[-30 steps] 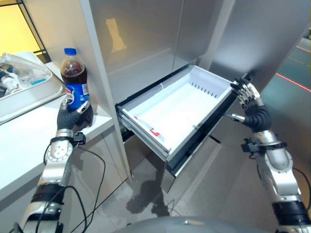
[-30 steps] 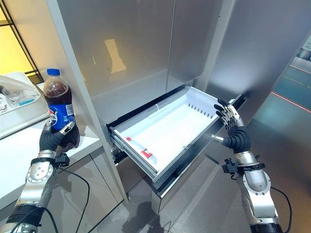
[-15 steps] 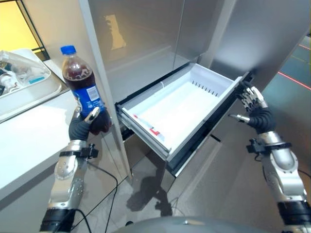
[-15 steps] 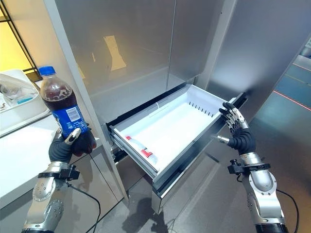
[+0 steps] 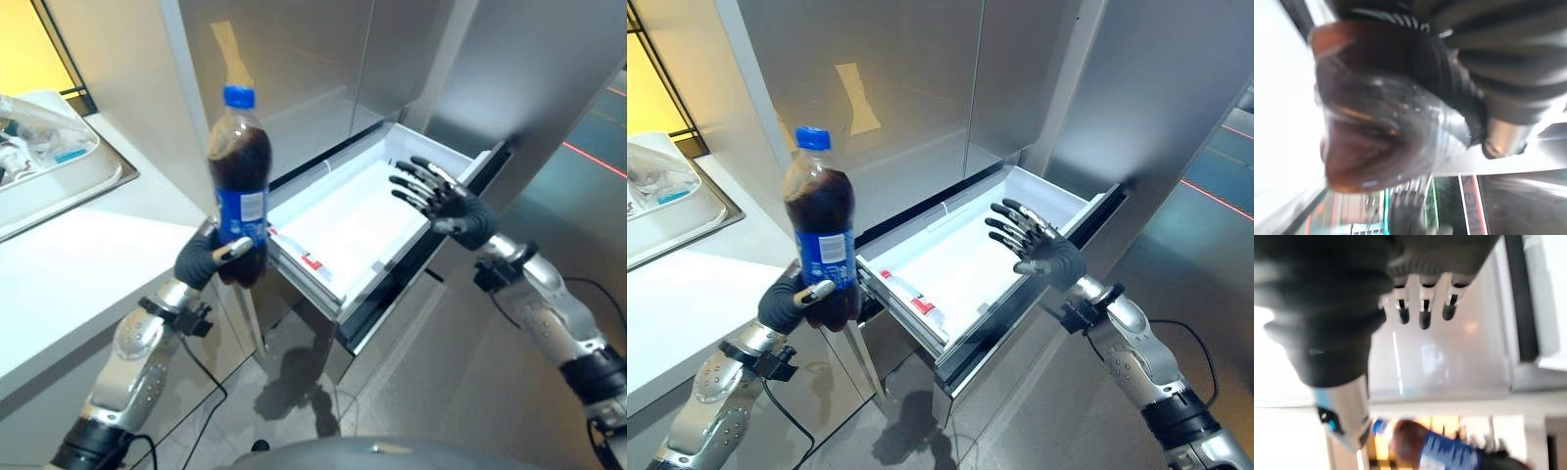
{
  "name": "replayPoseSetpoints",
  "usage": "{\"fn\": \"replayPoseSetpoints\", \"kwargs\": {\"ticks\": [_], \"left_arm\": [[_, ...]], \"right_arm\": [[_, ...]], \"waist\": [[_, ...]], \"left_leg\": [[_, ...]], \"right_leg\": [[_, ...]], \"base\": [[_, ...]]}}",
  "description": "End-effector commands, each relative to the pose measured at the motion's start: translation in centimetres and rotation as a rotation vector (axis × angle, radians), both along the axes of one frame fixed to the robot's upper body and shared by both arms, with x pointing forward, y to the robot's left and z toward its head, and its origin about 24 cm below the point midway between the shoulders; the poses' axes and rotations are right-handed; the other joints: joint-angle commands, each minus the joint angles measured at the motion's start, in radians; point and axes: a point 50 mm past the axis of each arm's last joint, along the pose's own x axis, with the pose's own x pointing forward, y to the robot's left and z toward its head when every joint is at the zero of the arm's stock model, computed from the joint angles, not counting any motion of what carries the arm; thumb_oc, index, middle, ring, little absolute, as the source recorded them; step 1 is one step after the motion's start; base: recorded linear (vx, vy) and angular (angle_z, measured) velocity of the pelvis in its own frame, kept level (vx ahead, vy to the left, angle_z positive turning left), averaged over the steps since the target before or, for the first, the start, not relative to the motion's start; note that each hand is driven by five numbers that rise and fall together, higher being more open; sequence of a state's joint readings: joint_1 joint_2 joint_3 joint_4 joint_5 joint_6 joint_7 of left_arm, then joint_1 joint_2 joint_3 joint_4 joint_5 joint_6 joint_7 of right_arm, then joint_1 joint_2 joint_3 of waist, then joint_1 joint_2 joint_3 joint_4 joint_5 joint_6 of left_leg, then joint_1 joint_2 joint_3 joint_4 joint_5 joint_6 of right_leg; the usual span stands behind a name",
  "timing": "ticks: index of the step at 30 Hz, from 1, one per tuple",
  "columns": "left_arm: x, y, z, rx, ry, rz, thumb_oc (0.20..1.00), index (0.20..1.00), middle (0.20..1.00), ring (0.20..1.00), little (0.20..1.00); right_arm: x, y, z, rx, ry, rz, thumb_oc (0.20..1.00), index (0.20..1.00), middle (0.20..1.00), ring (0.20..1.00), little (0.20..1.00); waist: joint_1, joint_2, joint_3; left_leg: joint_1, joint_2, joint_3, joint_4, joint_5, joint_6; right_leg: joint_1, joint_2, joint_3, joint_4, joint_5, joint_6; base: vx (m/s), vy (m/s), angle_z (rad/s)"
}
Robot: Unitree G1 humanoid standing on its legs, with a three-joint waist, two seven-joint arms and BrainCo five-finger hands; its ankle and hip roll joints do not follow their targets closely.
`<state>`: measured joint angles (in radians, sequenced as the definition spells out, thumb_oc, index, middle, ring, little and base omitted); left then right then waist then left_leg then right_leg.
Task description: Take the drinks into the refrigerator
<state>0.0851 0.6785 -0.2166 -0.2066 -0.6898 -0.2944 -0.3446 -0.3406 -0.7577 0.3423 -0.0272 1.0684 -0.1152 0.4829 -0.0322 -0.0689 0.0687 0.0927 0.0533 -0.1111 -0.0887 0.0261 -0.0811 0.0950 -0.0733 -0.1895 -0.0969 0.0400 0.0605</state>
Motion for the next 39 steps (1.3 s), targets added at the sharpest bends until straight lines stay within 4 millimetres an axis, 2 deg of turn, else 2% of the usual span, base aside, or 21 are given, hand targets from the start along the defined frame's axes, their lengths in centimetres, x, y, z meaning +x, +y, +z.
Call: {"fn": "replayPoseSetpoints", "kwargs": {"ticks": [1,5,10,11,23,30,39], "left_arm": [[0.4,-2.4,4.9,-0.032,-0.239,-0.187,0.2,0.2,0.2,0.2,0.2],[0.7,-4.0,3.3,0.027,-0.167,-0.289,0.2,0.2,0.2,0.2,0.2],[0.9,-4.7,2.8,0.098,-0.165,-0.323,0.2,0.2,0.2,0.2,0.2],[0.9,-4.9,2.5,0.109,-0.159,-0.331,0.2,0.2,0.2,0.2,0.2],[1.0,-5.3,2.0,0.131,-0.166,-0.314,0.2,0.2,0.2,0.2,0.2],[1.0,-5.3,1.8,0.123,-0.162,-0.308,0.2,0.2,0.2,0.2,0.2],[0.8,-5.1,2.0,0.118,-0.179,-0.291,0.2,0.2,0.2,0.2,0.2]], "right_arm": [[1.1,1.9,1.5,0.067,-0.023,0.109,1.0,1.0,1.0,1.0,1.0],[1.1,4.8,1.7,0.104,-0.009,0.222,1.0,1.0,1.0,1.0,1.0],[0.8,6.4,1.1,0.16,0.025,0.266,1.0,1.0,1.0,1.0,1.0],[0.2,7.1,0.9,0.174,0.031,0.308,1.0,1.0,1.0,1.0,1.0],[-1.8,9.5,-2.1,0.232,0.166,0.4,1.0,1.0,1.0,1.0,1.0],[-3.1,10.0,-2.6,0.192,0.192,0.493,1.0,1.0,1.0,1.0,1.0],[-3.7,9.2,-2.2,0.184,0.175,0.523,1.0,1.0,1.0,1.0,1.0]], "waist": [[0.024,-0.013,-0.03],[0.023,-0.003,-0.026],[0.022,0.003,-0.023],[0.018,0.004,-0.024],[0.017,0.001,-0.021],[0.019,-0.003,-0.021],[0.022,-0.005,-0.013]], "left_leg": [[-0.011,-0.055,-0.052,0.006,-0.051,0.072],[-0.004,-0.052,-0.037,0.006,-0.053,0.073],[0.002,-0.052,-0.026,0.006,-0.055,0.075],[0.004,-0.052,-0.022,0.006,-0.056,0.076],[0.003,-0.052,-0.023,0.004,-0.053,0.077],[-0.003,-0.052,-0.036,0.006,-0.05,0.078],[-0.008,-0.054,-0.041,0.008,-0.046,0.077]], "right_leg": [[0.021,0.006,-0.02,0.078,-0.089,-0.004],[0.022,0.007,-0.006,0.075,-0.086,-0.002],[0.022,0.007,0.006,0.074,-0.082,0.0],[0.023,0.006,0.01,0.074,-0.082,0.001],[0.03,0.008,0.016,0.059,-0.076,-0.001],[0.031,0.006,0.007,0.061,-0.078,-0.003],[0.029,0.006,-0.01,0.066,-0.078,-0.002]], "base": [[0.0,0.0,0.0],[-0.01,0.005,-0.03],[-0.01,0.007,-0.13],[-0.01,0.006,-0.1],[-0.01,0.001,-0.05],[0.0,0.0,0.0],[0.0,0.0,0.0]]}}
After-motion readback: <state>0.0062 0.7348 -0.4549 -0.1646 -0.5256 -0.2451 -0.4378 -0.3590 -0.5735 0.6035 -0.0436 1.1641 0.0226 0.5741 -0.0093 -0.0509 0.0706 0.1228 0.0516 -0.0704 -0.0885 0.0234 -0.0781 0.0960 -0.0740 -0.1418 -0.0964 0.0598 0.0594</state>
